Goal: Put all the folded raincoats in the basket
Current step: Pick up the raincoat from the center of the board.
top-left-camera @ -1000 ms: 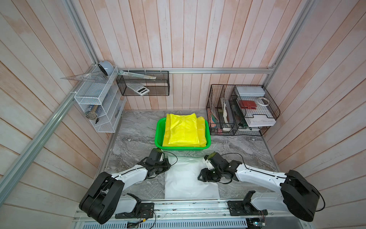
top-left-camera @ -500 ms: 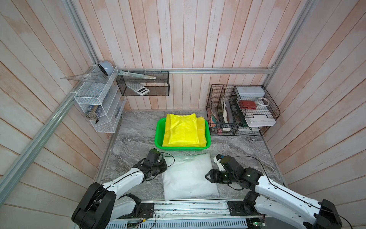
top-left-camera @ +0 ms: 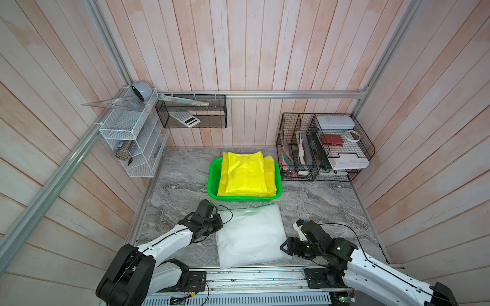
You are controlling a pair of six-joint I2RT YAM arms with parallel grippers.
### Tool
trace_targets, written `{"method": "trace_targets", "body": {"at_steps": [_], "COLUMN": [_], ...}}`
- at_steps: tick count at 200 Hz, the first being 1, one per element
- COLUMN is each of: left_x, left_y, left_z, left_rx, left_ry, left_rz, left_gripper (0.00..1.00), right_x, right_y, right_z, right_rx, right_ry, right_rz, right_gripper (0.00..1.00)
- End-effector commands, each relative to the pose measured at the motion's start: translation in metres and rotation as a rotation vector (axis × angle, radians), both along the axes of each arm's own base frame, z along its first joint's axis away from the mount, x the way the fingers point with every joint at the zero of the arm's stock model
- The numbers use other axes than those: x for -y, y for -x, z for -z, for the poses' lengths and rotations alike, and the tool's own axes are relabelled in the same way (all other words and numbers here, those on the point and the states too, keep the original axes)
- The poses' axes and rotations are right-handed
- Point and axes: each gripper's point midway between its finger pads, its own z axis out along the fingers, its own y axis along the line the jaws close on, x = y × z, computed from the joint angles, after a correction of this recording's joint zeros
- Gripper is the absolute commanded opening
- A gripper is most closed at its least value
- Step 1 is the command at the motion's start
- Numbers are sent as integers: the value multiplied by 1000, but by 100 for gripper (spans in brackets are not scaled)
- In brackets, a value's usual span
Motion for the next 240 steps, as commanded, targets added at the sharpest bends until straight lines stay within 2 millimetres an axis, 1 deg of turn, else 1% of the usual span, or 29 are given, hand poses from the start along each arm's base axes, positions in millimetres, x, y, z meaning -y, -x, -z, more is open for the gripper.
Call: {"method": "trace_targets", "body": {"at_steps": [1,15,31,53,71,100,124,151,168,182,203,213,240], "left_x": [-10,-9,-8,-7,-3,-2,-2,0,0,-1,-2,-1,-1], "left_y": [6,6,6,6,5,6,7,8,11,14,20,25,35], "left_z": [12,13,14,14,10,4,-2,-15,-27,-38,-54,-59,-72], "left_rx": [-25,-25,-27,-28,-21,-11,1,17,30,39,44,35,7], "left_ry": [-33,-32,-25,-21,-2,12,30,50,61,69,82,93,110], "left_rz": [-21,-23,-23,-21,-6,-1,-9,-9,-4,-1,4,13,25], "left_gripper": [0,0,0,0,0,0,0,0,0,0,0,0,0], "right_x": [-4,-8,-11,-12,-13,-10,-11,-10,-12,-16,-25,-29,-34], "right_y": [7,9,10,6,3,4,4,3,4,5,7,9,17], "right_z": [16,22,22,14,8,8,0,-17,-26,-35,-53,-63,-81], "right_rx": [-89,-123,-141,-116,-87,-100,-85,-47,-44,-49,-56,-58,-72], "right_ry": [-36,-66,-91,-105,-123,-139,-142,-114,-105,-115,-149,-165,-182], "right_rz": [38,61,73,73,79,110,96,49,20,-2,-49,-76,-147], "right_gripper": [74,70,63,48,37,12,0,0,0,0,0,0,0]}}
